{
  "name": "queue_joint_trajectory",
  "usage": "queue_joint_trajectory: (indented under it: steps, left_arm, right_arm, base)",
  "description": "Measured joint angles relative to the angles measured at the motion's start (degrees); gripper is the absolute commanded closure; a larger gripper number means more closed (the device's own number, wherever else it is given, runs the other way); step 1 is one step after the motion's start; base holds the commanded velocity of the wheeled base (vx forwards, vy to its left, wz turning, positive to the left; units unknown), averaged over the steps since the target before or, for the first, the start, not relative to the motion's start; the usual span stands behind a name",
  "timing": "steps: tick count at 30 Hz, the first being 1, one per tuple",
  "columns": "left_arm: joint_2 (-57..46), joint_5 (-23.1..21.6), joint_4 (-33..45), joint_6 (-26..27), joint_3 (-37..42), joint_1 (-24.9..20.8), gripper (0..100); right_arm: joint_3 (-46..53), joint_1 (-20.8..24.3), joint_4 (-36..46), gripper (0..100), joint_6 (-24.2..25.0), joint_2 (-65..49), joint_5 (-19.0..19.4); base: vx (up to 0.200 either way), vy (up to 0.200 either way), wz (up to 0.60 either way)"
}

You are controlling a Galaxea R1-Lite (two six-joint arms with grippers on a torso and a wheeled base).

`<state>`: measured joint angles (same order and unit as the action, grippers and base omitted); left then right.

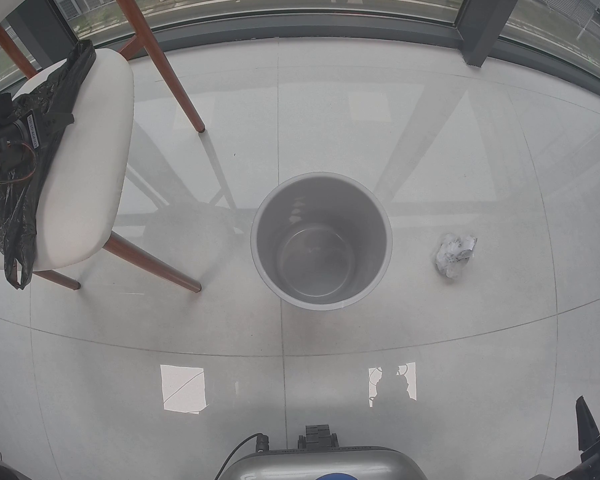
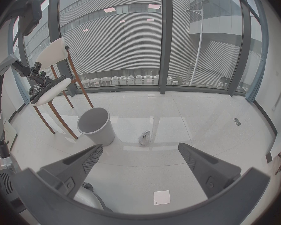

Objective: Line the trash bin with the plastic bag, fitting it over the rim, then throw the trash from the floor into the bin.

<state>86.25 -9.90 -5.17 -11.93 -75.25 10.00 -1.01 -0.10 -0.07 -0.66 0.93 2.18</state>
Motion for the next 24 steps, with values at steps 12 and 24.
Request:
queue_joint_trajectory:
  steps: [12,24]
  left_arm:
    - [-0.3,-0.3,0.2,0.0,-1.3,-0.2,100]
    - [-10.2,-0.3,10.7,-6.5,0.1,-7.1,100]
  right_arm:
    - [0.0,0.0,0.0,0,0.0,0.0,0.0]
    - [0.0,0.0,0.1,0,-0.3,0.0,-0.1]
  base:
    - [0.0,0.0,0.0]
    - [0.0,0.0,0.0]
